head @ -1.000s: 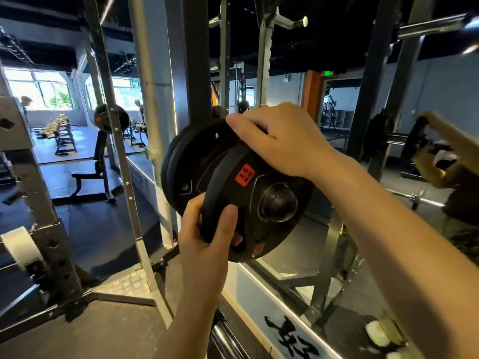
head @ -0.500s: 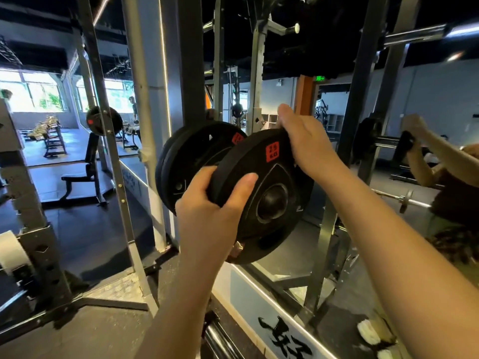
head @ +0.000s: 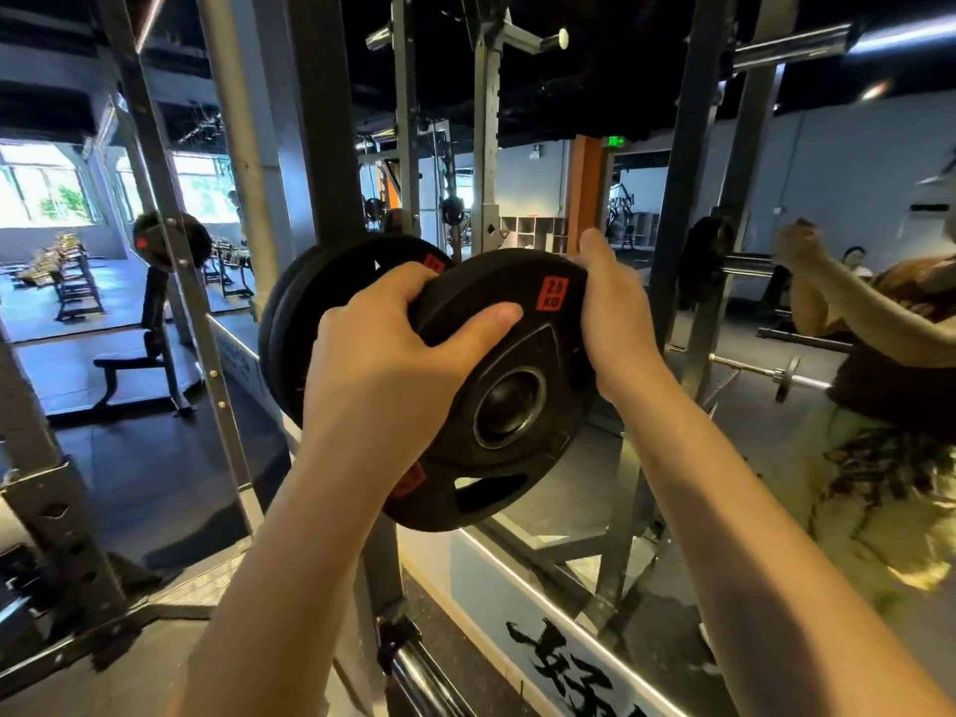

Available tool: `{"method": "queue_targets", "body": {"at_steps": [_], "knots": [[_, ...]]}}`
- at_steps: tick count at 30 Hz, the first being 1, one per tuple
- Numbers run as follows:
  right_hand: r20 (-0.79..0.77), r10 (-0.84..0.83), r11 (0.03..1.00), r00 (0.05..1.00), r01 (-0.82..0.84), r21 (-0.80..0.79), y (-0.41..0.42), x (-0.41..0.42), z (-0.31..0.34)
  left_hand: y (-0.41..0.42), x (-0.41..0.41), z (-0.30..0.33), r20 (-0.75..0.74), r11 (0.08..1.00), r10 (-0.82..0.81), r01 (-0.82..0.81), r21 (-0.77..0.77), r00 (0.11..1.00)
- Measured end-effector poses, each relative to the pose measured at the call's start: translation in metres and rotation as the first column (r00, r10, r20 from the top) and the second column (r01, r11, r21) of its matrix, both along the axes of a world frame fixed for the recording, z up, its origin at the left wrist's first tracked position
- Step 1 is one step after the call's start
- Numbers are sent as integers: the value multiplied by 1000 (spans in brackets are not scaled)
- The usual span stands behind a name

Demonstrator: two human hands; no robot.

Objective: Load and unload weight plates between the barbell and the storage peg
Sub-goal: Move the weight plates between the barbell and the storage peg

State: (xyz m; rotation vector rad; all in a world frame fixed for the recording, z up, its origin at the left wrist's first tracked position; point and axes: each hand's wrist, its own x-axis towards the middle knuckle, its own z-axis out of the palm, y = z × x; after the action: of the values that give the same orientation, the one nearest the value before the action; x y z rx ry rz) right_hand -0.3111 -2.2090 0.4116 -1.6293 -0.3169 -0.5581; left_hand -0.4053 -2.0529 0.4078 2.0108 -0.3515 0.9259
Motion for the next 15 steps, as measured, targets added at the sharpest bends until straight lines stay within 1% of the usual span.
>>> {"method": "queue_targets", "body": {"at_steps": [3, 6, 7, 9, 11, 12, 13, 15], "knots": [[14, -24, 1000, 1000, 24, -2, 1, 0, 1, -1, 1, 1, -27, 1000, 6, -6, -4, 1000], [47, -50, 997, 998, 53, -61, 1, 0, 5, -2, -1, 4, -51, 1000, 1, -2, -21, 999], [82, -60, 993, 995, 68, -97, 1, -3, 7, -1, -2, 1, -51, 998, -17, 14, -56, 999], [210, -75, 972, 975, 119, -205, 2, -14, 15, -2, -7, -16, -21, 975, -64, 58, -213, 998], [347, -64, 925, 936, 186, -332, 2, -25, 21, -7, -13, -40, 4, 915, -91, 85, -395, 996], [382, -59, 901, 922, 214, -378, 1, -30, 20, -12, -16, -52, 1, 890, -107, 96, -446, 994], [391, -55, 885, 919, 226, -407, -1, -34, 17, -17, -18, -62, -1, 874, -120, 105, -475, 993], [371, -75, 885, 926, 233, -403, -11, -42, 1, -25, -22, -76, -9, 875, -123, 104, -473, 992]]}}
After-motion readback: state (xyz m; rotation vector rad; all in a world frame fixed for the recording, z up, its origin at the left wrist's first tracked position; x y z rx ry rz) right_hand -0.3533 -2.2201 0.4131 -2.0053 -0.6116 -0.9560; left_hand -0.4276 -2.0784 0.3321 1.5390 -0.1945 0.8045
